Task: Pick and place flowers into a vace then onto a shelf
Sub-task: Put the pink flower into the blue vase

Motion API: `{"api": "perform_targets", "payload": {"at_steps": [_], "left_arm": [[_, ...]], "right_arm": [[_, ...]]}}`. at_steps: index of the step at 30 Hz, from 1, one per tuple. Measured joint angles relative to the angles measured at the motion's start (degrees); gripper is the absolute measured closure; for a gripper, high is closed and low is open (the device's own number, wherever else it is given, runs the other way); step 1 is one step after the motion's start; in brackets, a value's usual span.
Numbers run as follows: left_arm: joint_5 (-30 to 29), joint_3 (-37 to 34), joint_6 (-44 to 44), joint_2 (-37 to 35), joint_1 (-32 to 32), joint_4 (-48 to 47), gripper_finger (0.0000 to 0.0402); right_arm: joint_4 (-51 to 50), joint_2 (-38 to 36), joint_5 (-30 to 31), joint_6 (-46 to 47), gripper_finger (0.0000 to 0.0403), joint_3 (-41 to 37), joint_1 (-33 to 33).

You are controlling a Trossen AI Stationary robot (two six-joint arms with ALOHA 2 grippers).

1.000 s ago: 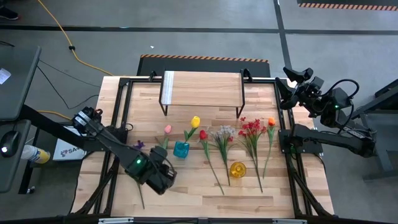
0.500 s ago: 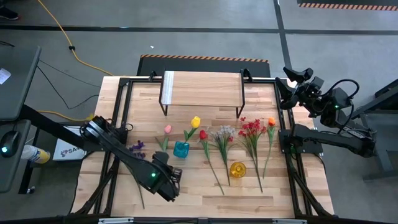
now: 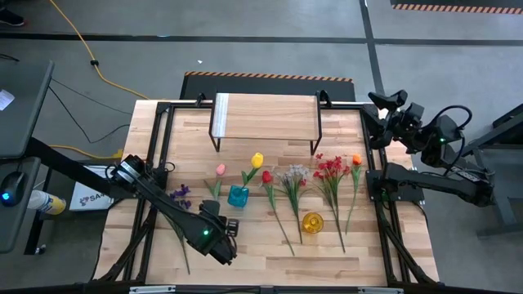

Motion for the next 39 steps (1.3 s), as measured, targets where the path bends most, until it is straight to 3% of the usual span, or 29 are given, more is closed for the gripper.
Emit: {"api": "perform_targets", "payload": {"at_steps": [15,23,34,39], "left_arm": [[0.0,-17.3,-5.3,-0.44,-0.08,21.58,0.0239],[-0.87,-18.11,-6.02,-0.3,-0.04,22.14,0.0263],[-2.23,-18.19,-9.04,-0.17,-0.07,22.15,0.037],[-2.22,-16.03,-10.11,0.1,-0.04,19.07,0.0371]], "right_arm": [[-0.04,0.0,-0.87,4.2,0.0116,0.0,0.0],[-0.37,-0.02,-2.95,4.94,0.0116,0.01,0.02],[-0.44,0.0,-2.93,4.35,0.0116,0.01,0.0],[-0.44,0.0,-2.93,4.27,0.0116,0.01,0.0]]}}
